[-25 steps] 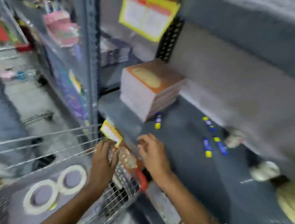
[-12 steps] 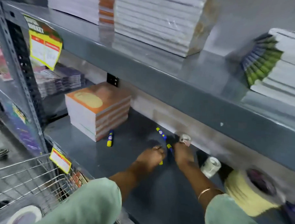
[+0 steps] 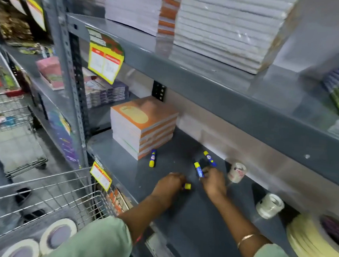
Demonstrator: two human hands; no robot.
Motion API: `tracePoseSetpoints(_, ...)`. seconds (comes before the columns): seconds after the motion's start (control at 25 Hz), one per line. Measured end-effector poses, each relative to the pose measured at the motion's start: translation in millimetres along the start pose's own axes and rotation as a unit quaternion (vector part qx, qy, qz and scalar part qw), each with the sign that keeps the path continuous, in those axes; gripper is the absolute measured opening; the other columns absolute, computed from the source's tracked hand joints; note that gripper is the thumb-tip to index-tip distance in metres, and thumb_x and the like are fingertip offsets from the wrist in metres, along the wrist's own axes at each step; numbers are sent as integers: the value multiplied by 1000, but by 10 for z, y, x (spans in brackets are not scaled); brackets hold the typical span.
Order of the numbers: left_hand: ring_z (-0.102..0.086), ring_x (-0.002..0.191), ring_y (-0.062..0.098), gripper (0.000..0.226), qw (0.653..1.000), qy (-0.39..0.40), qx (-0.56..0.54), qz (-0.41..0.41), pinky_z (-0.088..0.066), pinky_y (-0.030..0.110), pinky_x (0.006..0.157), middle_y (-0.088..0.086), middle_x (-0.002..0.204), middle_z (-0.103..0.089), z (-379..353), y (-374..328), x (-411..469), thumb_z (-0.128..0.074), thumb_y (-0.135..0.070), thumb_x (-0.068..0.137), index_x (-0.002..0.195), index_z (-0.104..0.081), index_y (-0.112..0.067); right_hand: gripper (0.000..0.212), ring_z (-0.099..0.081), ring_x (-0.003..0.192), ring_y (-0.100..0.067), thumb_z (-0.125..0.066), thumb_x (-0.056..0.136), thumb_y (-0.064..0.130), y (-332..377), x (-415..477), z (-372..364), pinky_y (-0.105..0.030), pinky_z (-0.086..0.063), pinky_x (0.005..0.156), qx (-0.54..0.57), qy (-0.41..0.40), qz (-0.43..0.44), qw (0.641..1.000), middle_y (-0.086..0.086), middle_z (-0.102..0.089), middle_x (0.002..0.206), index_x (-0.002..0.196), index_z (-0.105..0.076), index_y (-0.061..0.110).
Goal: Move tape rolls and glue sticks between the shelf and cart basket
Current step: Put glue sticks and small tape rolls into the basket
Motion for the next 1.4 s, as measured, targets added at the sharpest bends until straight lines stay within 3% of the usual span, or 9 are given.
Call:
tracePoseSetpoints(0.08, -61, 82, 25, 3, 975, -127, -147, 104, -48, 35, 72, 11, 87, -65, 206, 353, -259, -60, -6, 82, 84, -61, -8, 19, -70, 85, -27, -65, 76, -2, 362, -178, -157, -30, -52, 72, 120, 7, 14, 993, -21, -74, 96, 94, -70, 0)
tracePoseSetpoints(0.24, -55, 49, -1, 31, 833, -319, -341, 296, -44, 23, 57, -2, 56, -57, 667, 1203, -1166, -70, 1, 75, 60, -53, -21, 20, -55, 44, 8, -65, 73, -11, 1268, -749, -864, -14, -42, 50, 283, 91, 63, 953, -15, -68, 75, 86, -69, 3)
tracePoseSetpoints(0.4, -50, 44, 2, 35, 736, -359, -322, 476, -36, 23, 59, 1, 48, -54, 751, 2143, -2328, -71, -4, 75, 50, -52, -17, 21, -58, 54, -3, -65, 69, -9, 2026, -1407, -2007, -21, -44, 59, 264, 210, 96, 936, -8, -64, 64, 71, -66, 12)
tracePoseSetpoints(0.56, -66, 69, 33, 28, 692, -254, -247, 629, -29, 26, 57, 33, 67, -68, 397, 3000, -3583, -70, -15, 74, 64, -67, 12, 4, -56, 77, -19, -68, 73, 1, 2315, -2220, -3403, -19, -37, 51, 121, 383, 73, 913, -13, -65, 72, 77, -69, 0)
tracePoseSetpoints(0.64, -69, 76, 37, 27, 679, -193, -230, 670, -34, 30, 57, 36, 75, -69, 134, 3293, -4044, -69, -15, 73, 70, -69, 12, 13, -65, 89, -27, -66, 79, 10, 2240, -2573, -4044, -16, -33, 43, 8, 446, 95, 890, -22, -69, 83, 84, -70, -1)
tracePoseSetpoints(0.8, -66, 94, 40, 22, 662, -88, -189, 720, -50, 44, 75, 34, 98, -68, -577, 3843, -4546, -68, -10, 77, 89, -67, 7, 31, -60, 112, -34, -64, 83, 12, 1991, -3074, -5024, -38, -50, 88, -101, 482, 85, 866, -24, -64, 120, 109, -62, -4)
tracePoseSetpoints(0.92, -62, 106, 40, 28, 666, -36, -180, 723, -51, 44, 84, 29, 111, -65, -1089, 4075, -4607, -63, -15, 81, 103, -62, 2, 32, -56, 117, -35, -60, 87, 13, 1827, -3360, -5478, -41, -44, 95, -132, 500, 95, 851, -24, -60, 125, 115, -58, -2)
tracePoseSetpoints(1.12, -62, 108, 39, 28, 612, -34, -188, 768, -51, 43, 89, 28, 115, -64, -1475, 4249, -4576, -56, -13, 85, 107, -61, 4, 25, -60, 109, -34, -57, 88, 14, 1749, -3512, -5706, -40, -48, 87, -106, 485, 67, 865, -22, -64, 117, 107, -63, 0)
tracePoseSetpoints(1.4, -63, 101, 42, 20, 665, -49, -120, 736, -52, 42, 79, 28, 105, -67, -1134, 4098, -4437, -58, -15, 83, 94, -64, 1, 21, -59, 104, -23, -45, 94, 9, 1860, -3299, -5331, -36, -44, 82, -83, 487, 101, 863, -19, -62, 121, 106, -60, 1)
Point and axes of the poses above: each hand's wrist, its own x-axis towards the middle knuckle, its own z-axis out of the back of the hand, y = z × x, the point moved 3 cm from there along x, towards the middle knuckle
